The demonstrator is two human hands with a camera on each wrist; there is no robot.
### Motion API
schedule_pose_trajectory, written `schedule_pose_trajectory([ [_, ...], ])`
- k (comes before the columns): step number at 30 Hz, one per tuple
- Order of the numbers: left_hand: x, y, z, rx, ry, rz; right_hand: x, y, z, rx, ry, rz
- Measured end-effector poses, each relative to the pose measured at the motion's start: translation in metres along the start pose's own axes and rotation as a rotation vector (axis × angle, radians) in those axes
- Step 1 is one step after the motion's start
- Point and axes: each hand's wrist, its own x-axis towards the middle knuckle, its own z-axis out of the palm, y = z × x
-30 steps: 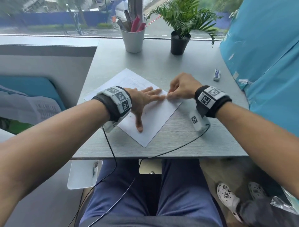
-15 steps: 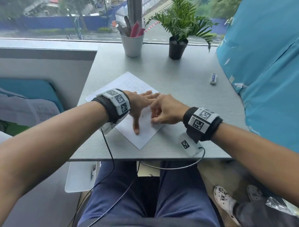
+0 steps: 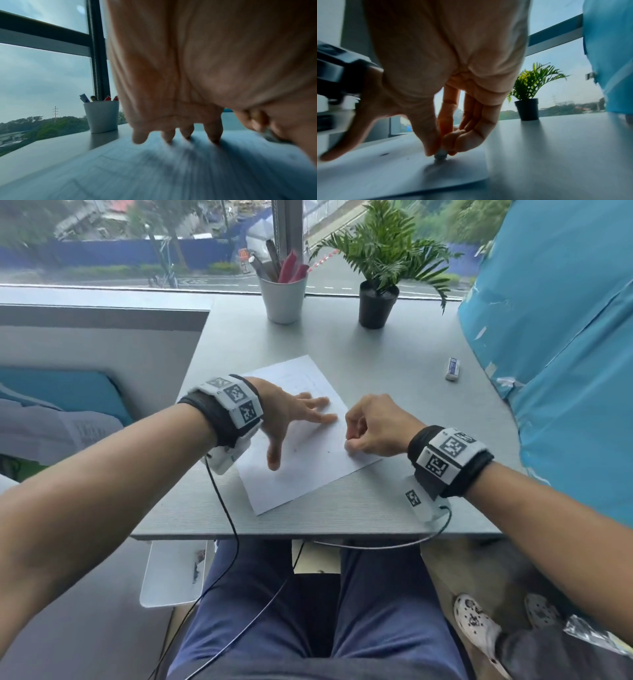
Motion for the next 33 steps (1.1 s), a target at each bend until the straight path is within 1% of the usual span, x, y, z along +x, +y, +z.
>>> schedule_pose_trajectory([
  [1, -0.002, -0.001, 0.001, -0.017, 0.004, -0.025, -0.006, -0.004, 0.005, 0.013, 0.003, -0.017],
  [3, -0.003, 0.002, 0.005, -0.084, 0.055, -0.046, -0.017, -0.015, 0.017, 0.025, 0.003, -0.065],
  [7, 0.007, 0.019, 0.024, -0.212, 0.183, 0.015, -0.02, -0.031, 0.023, 0.024, -0.116, -0.149],
  [8, 0.009, 0.021, 0.028, -0.231, 0.216, 0.03, -0.012, -0.028, 0.019, 0.017, -0.11, -0.148],
  [9, 0.01, 0.022, 0.031, -0.243, 0.237, 0.033, -0.003, -0.023, 0.013, 0.016, -0.071, -0.117],
  [11, 0.011, 0.02, 0.034, -0.245, 0.233, 0.012, 0.011, -0.012, 0.0, 0.024, 0.028, -0.034],
  [12, 0.01, 0.02, 0.034, -0.244, 0.219, 0.001, 0.014, -0.01, -0.001, 0.03, 0.052, -0.018],
  [13, 0.01, 0.021, 0.034, -0.244, 0.206, -0.004, 0.013, -0.014, 0.002, 0.034, 0.045, -0.026],
  [14, 0.01, 0.022, 0.033, -0.243, 0.195, -0.007, 0.008, -0.02, 0.008, 0.035, 0.011, -0.065],
  [17, 0.01, 0.028, 0.032, -0.228, 0.175, -0.007, -0.013, -0.037, 0.026, 0.024, -0.156, -0.222],
  [18, 0.01, 0.028, 0.031, -0.222, 0.173, -0.011, -0.01, -0.033, 0.023, 0.017, -0.161, -0.228],
  [21, 0.01, 0.027, 0.032, -0.219, 0.173, -0.039, 0.012, -0.01, 0.002, 0.018, 0.019, -0.091],
  [22, 0.011, 0.027, 0.032, -0.218, 0.175, -0.046, 0.014, -0.008, 0.002, 0.011, 0.054, -0.07],
  [23, 0.011, 0.027, 0.032, -0.218, 0.173, -0.046, 0.009, -0.014, 0.005, 0.013, 0.043, -0.082],
  [26, 0.01, 0.03, 0.03, -0.231, 0.16, -0.027, -0.014, -0.039, 0.024, 0.02, -0.152, -0.228],
  [27, 0.009, 0.029, 0.03, -0.227, 0.158, -0.028, -0.013, -0.039, 0.023, 0.012, -0.186, -0.229],
  [28, 0.01, 0.028, 0.03, -0.222, 0.157, -0.032, -0.005, -0.032, 0.016, 0.001, -0.165, -0.187],
  [30, 0.011, 0.027, 0.031, -0.216, 0.161, -0.046, 0.013, -0.015, -0.002, -0.005, -0.045, -0.07],
  [31, 0.011, 0.026, 0.032, -0.219, 0.162, -0.051, 0.018, -0.01, -0.005, -0.017, -0.001, -0.038],
  [32, 0.011, 0.026, 0.032, -0.221, 0.16, -0.049, 0.016, -0.011, -0.003, -0.022, -0.001, -0.047],
  [33, 0.011, 0.026, 0.032, -0.222, 0.159, -0.043, 0.011, -0.018, 0.003, -0.02, -0.048, -0.089],
])
